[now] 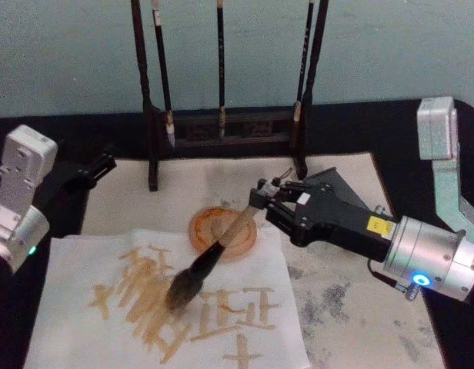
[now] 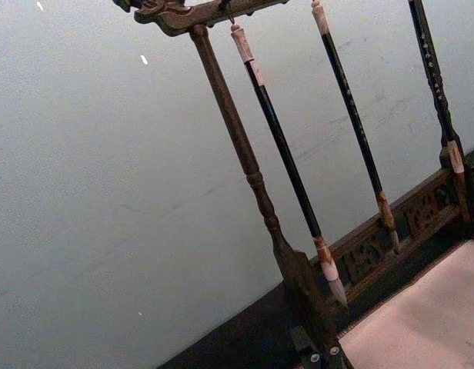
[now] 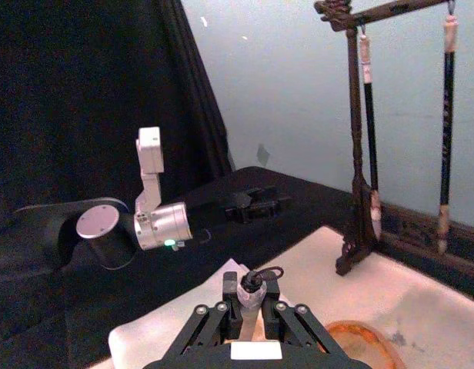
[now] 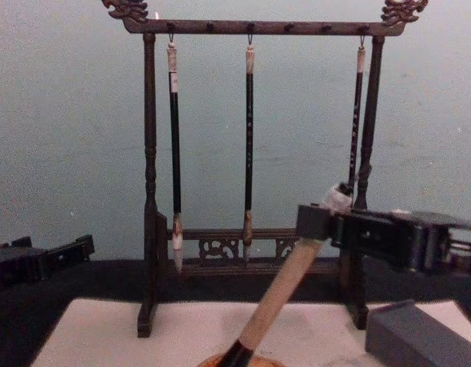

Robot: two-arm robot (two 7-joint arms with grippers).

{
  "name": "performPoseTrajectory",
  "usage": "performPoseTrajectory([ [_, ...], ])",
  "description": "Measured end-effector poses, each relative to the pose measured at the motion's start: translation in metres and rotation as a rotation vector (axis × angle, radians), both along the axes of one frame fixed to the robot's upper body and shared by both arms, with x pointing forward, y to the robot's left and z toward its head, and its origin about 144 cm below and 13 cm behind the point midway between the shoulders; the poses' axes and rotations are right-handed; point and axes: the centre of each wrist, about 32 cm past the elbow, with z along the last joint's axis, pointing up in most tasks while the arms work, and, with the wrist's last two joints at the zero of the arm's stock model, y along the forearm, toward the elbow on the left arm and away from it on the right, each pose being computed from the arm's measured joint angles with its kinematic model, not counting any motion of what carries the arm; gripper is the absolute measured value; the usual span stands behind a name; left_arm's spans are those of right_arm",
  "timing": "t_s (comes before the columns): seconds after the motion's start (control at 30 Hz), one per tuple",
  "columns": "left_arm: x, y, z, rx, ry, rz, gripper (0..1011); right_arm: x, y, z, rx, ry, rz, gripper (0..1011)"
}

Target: Pick up the brush from the inkstone, write on the paper, then place the brush back to its original position.

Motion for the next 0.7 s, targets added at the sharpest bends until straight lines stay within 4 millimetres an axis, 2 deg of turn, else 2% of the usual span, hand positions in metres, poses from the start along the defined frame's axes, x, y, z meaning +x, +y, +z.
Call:
performPoseTrajectory([
  [0.7,0.000,0.000,0.000,0.000,0.000,0.000,1002,-0.020,-0.036,-0.008,-0.009,-0.001,-0.082,175],
])
